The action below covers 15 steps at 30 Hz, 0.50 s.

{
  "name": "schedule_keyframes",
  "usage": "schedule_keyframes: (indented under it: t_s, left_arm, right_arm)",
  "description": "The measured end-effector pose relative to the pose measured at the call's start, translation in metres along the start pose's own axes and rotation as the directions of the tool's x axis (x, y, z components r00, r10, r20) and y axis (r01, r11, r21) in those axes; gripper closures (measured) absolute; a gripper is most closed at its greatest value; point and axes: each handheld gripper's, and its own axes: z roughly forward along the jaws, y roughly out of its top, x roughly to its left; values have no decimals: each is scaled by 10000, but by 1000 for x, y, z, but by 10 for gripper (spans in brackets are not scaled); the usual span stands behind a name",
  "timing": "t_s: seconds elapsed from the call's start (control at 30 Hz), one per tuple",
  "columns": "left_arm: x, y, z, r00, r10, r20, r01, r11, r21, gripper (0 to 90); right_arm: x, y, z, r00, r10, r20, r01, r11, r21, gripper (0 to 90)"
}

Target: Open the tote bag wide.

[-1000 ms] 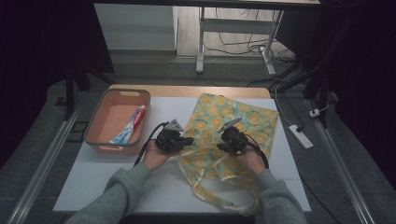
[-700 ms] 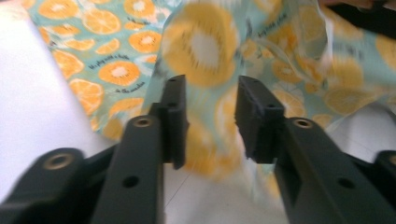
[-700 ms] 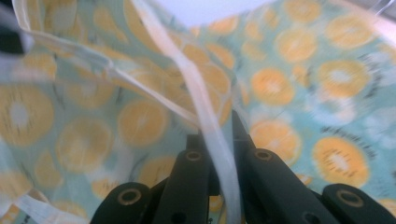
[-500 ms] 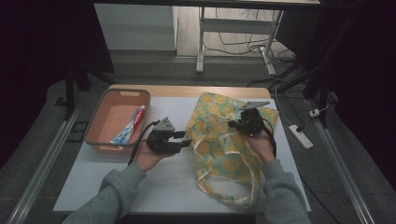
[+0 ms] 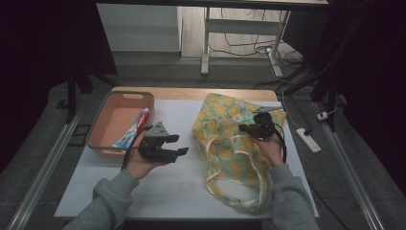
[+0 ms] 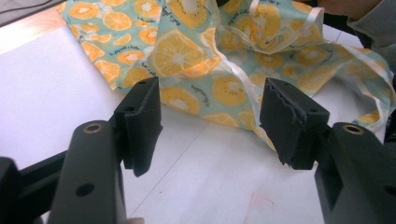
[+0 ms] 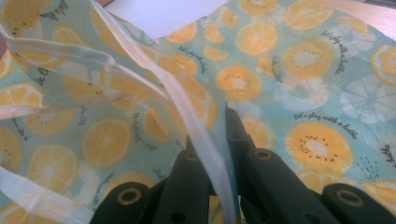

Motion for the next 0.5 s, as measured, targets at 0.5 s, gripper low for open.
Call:
schedule_keyframes:
  t_s: [0.5]
  left_arm:
    - [44, -9, -46, 9910, -1028, -857, 1012, 9946, -226, 366]
  right_arm:
    - [9, -2, 4, 9994, -223, -250, 223, 9997, 23, 900]
